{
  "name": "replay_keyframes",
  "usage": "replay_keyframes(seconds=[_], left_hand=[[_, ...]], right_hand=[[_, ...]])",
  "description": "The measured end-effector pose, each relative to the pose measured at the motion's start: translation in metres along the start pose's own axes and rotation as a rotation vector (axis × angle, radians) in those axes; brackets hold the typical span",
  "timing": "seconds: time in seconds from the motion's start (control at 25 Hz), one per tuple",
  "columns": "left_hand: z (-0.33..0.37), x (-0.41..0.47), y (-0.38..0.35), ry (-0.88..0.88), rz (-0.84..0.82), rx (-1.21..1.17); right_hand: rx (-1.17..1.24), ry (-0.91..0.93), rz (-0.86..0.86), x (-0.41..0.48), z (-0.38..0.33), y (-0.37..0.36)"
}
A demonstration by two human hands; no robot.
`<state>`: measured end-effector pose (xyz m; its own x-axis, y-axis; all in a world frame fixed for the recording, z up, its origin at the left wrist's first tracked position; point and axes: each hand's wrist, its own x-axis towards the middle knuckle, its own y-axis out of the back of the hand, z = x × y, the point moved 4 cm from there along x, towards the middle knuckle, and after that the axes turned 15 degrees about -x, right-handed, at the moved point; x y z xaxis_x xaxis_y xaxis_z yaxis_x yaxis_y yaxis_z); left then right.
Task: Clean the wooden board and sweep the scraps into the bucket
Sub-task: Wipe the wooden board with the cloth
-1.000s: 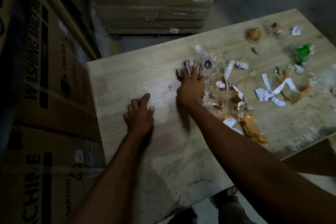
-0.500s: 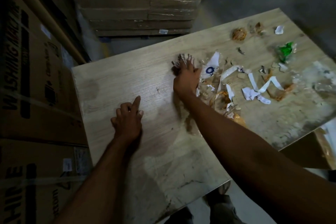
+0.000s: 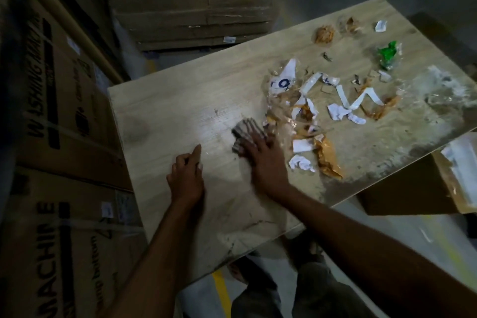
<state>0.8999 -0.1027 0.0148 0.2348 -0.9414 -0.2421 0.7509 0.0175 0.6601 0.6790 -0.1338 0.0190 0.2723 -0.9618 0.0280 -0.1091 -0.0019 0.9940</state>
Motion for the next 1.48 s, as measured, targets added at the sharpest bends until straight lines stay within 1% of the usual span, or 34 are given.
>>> replay_keyframes(seconds=[0.08,0.16,0.24,0.32,0.4,0.48,0.56,0.64,0.72,0.76,0.8,0.88,0.96,1.08,1.16,1.24,1.32,1.4,1.48], left_hand=[[0.006,-0.018,-0.010,0.025,0.003,0.010],[0.011,-0.038,-0.022,0.020,-0.004,0.033],[0.016,-0.062,-0.034,-0.003,-0.003,0.034],[0.023,-0.084,-0.048,-0.021,-0.005,0.029],[0.033,-0.104,-0.063,-0.049,-0.036,0.064],[0.051,-0.118,-0.085,-0.081,-0.091,0.137],[0.070,-0.130,-0.109,-0.086,-0.132,0.195],[0.087,-0.138,-0.127,-0.072,-0.128,0.199],[0.097,-0.143,-0.140,-0.060,-0.116,0.206],[0.100,-0.145,-0.145,-0.046,-0.100,0.202],[0.102,-0.146,-0.149,-0.019,-0.078,0.179],[0.112,-0.153,-0.159,0.051,-0.017,0.120],[0.121,-0.159,-0.169,0.107,0.048,0.057],[0.134,-0.162,-0.183,0.183,0.160,0.000],[0.141,-0.164,-0.190,0.204,0.167,-0.002],[0.149,-0.168,-0.198,0.193,0.144,-0.022],[0.159,-0.169,-0.205,0.162,0.127,-0.068],[0.169,-0.168,-0.214,0.111,0.110,-0.086],[0.181,-0.163,-0.227,0.058,0.061,-0.048]], right_hand=[[-0.008,0.113,0.112,0.016,0.018,0.031],[-0.079,0.283,0.167,-0.004,0.015,0.057],[-0.112,0.387,0.136,-0.063,0.009,0.062],[-0.131,0.463,0.052,-0.133,0.027,0.040],[-0.165,0.463,-0.009,-0.164,0.069,0.024],[-0.218,0.449,-0.036,-0.141,0.108,0.015],[-0.221,0.454,-0.023,-0.099,0.124,0.020],[-0.209,0.433,0.000,-0.066,0.129,0.034],[-0.173,0.421,0.087,-0.063,0.135,0.051],[-0.145,0.452,0.115,-0.075,0.139,0.058],[-0.115,0.502,0.100,-0.094,0.144,0.059],[-0.069,0.639,0.014,-0.141,0.168,0.051],[-0.075,0.714,-0.017,-0.159,0.200,0.038],[-0.040,0.676,0.028,-0.118,0.225,0.038],[-0.064,0.655,0.048,-0.078,0.224,0.050],[-0.067,0.660,0.074,-0.062,0.224,0.063],[-0.060,0.674,0.103,-0.078,0.237,0.069],[-0.069,0.687,0.056,-0.118,0.268,0.061],[-0.104,0.667,0.014,-0.140,0.307,0.051]])
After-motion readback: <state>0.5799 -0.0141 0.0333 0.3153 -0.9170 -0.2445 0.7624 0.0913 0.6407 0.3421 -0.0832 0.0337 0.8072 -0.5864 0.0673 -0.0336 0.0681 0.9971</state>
